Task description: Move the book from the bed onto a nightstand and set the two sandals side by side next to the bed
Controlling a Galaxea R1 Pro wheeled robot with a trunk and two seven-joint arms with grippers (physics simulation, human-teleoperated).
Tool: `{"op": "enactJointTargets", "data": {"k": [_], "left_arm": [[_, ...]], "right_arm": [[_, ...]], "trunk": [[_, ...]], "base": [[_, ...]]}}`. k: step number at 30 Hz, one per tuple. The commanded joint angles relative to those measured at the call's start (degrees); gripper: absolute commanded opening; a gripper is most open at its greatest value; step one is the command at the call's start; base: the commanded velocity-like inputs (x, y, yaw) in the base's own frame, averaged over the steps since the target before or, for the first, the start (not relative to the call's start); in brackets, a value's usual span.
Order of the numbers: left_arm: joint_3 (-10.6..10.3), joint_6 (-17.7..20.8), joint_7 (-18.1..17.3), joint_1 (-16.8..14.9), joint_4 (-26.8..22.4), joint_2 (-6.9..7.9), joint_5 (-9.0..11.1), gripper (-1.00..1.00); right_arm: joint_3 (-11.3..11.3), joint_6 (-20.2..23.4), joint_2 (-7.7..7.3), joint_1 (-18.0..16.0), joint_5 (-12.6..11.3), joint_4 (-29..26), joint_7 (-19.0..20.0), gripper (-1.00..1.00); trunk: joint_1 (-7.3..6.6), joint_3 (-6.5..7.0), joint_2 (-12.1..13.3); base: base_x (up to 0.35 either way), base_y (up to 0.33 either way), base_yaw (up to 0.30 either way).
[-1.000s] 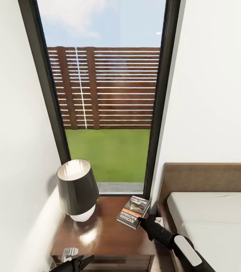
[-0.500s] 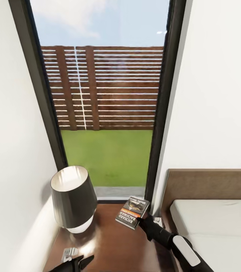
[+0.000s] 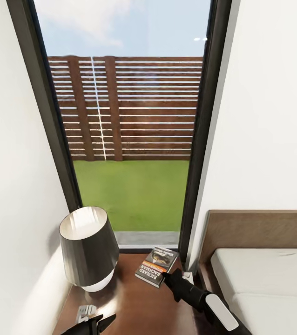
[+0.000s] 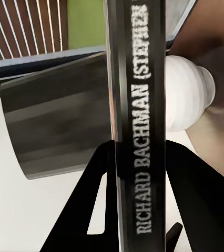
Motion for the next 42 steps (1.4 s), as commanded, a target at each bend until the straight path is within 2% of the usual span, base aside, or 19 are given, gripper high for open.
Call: {"op": "enactJointTargets", "data": {"k": [1,9,42], "left_arm": [[0.45,-0.38,-0.15,-0.06,0.02,-0.01,-0.60,1.00],[0.45,-0.37,-0.15,-0.06,0.00,-0.01,-0.60,1.00],[0.45,-0.32,-0.15,-0.04,0.02,-0.01,-0.60,1.00]], "right_arm": [[0.02,0.15,0.00,-0.05,-0.26,0.05,0.21,-1.00],[0.02,0.15,0.01,-0.05,-0.30,0.02,0.26,-1.00],[0.02,-0.11,0.01,-0.05,-0.30,0.11,0.29,-1.00]], "trunk": [[0.01,-0.07,-0.06],[0.01,-0.07,-0.06],[7.26,-6.00,-13.30]], "base": [[0.000,0.000,0.000],[0.000,0.000,0.000],[0.000,0.000,0.000]]}}
